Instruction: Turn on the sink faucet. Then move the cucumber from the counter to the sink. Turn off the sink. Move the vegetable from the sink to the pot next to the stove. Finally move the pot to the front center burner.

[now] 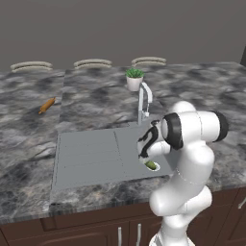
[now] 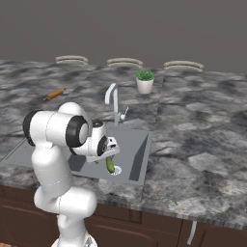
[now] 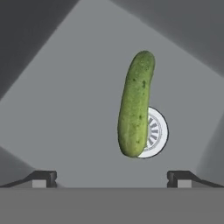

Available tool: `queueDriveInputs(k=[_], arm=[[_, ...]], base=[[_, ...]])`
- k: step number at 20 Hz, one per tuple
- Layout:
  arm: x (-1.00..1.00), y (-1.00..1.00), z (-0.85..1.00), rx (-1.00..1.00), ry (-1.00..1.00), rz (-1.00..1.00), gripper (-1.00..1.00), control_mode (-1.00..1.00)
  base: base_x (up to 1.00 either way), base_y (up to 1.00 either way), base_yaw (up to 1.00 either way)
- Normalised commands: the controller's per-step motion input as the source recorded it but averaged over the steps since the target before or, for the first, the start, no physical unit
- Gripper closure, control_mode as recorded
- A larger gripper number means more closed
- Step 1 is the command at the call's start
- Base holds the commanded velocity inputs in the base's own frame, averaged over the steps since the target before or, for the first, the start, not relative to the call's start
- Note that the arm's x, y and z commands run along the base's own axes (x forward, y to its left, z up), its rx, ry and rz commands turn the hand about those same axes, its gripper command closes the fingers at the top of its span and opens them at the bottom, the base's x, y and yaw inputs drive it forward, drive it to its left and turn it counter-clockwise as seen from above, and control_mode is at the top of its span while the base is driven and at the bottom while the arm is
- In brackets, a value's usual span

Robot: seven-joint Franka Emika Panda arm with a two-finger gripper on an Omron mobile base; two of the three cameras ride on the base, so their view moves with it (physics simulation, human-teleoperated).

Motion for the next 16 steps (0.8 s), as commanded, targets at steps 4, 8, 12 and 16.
queueDriveInputs(k=[4, 8, 12, 16], arm=[[0.26, -0.01, -0.33, 0.00, 0.00, -0.01, -1.00, -1.00], [0.27, -0.01, -0.31, 0.00, 0.00, -0.01, -1.00, -1.00], [0.27, -0.01, -0.32, 0.00, 0.00, 0.00, -1.00, -1.00], [0.23, -0.01, -0.32, 0.00, 0.00, 0.00, -1.00, -1.00]], base=[[0.00, 0.00, 0.00], [0.00, 0.00, 0.00], [0.00, 0.00, 0.00], [0.00, 0.00, 0.00]])
